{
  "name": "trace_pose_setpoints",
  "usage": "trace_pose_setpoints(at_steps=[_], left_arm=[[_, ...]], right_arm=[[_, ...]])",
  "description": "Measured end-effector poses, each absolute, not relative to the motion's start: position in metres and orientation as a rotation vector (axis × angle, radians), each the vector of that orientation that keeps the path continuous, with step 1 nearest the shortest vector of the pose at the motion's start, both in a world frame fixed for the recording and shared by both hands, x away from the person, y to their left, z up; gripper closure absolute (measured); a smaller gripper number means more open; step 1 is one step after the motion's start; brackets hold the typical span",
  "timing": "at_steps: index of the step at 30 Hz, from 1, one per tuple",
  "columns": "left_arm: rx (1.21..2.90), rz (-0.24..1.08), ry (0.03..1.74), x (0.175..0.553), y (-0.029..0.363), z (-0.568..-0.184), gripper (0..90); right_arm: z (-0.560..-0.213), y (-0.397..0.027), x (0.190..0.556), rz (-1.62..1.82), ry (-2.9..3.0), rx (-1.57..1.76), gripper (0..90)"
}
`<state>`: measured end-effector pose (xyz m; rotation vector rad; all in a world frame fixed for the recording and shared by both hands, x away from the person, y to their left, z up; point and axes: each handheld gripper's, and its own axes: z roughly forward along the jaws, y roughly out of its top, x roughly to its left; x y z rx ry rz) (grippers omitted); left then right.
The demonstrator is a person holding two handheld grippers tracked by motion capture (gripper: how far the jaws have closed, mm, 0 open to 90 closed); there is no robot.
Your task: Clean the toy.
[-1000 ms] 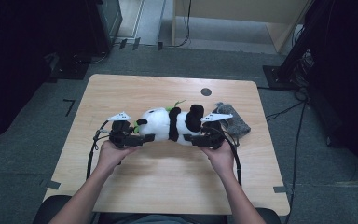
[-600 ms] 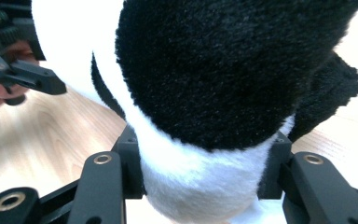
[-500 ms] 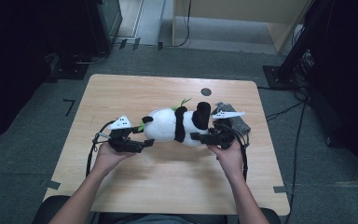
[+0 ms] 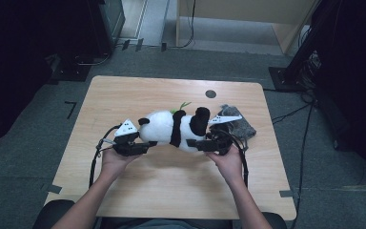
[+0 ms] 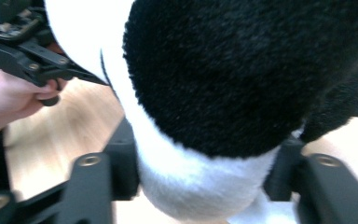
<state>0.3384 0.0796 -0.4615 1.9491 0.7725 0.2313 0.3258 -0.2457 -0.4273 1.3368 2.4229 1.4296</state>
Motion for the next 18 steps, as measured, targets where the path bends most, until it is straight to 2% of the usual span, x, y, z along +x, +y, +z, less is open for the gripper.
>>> trace_pose_setpoints(at_steps=[3, 7, 12, 18], left_arm=[[1.927, 0.184, 0.795, 0.34, 0.082, -0.46, 56.3], [1.908, 0.115, 0.83, 0.345, 0.088, -0.456, 58.1], [1.882, 0.095, 0.892, 0.354, 0.102, -0.451, 58.0], [1.86, 0.032, 0.907, 0.358, 0.107, -0.445, 57.7]], right_arm=[[-0.428, -0.245, 0.325, 1.4, 2.395, 1.255, 27.9], [-0.43, -0.25, 0.326, 1.428, 2.377, 1.214, 21.1], [-0.44, -0.256, 0.321, 1.509, 2.314, 1.083, 26.4], [-0.447, -0.249, 0.322, 1.437, 2.359, 1.036, 23.6]])
